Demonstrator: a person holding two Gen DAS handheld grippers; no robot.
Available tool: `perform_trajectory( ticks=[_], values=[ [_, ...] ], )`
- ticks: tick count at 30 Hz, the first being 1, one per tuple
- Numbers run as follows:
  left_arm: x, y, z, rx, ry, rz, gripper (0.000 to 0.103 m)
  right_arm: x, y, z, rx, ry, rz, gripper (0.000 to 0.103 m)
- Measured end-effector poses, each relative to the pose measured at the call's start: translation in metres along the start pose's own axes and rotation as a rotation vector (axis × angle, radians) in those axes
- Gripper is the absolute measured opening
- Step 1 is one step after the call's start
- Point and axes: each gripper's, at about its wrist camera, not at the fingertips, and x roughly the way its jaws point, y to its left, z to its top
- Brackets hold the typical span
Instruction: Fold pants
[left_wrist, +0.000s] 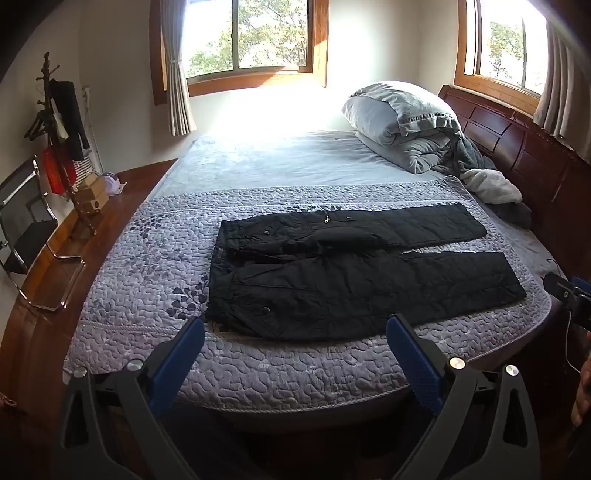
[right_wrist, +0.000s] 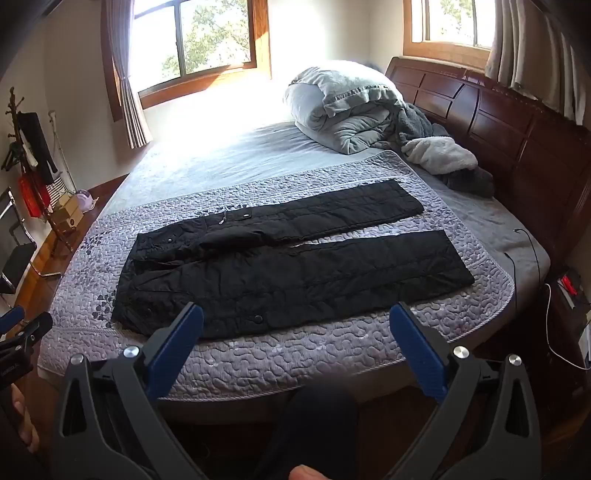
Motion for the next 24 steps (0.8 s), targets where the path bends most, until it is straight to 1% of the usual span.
perform_trajectory(
  ticks=[4,15,16,24],
  values=[
    [-0.001,0.0,0.0,0.003,-0.002,0.006,0.099,0.001,-0.001,0.003,-0.003,0.003,0.0,0.101],
    [0.001,0.006,0.005,0.008,0.003,0.004,0.099,0.001,-0.003,-0.001,0.003,0.001,0.0,0.101],
    [-0.001,0.0,0.001,0.01,-0.001,0.008,0.099,0.0,-0.002,-0.001,0.003,0.0,-0.001,0.101],
    [0.0,-0.005,0.001,0.022,-0.003,0.016,0.099,-0.001,-0.002,0.001,0.005,-0.001,-0.003,0.101]
  ],
)
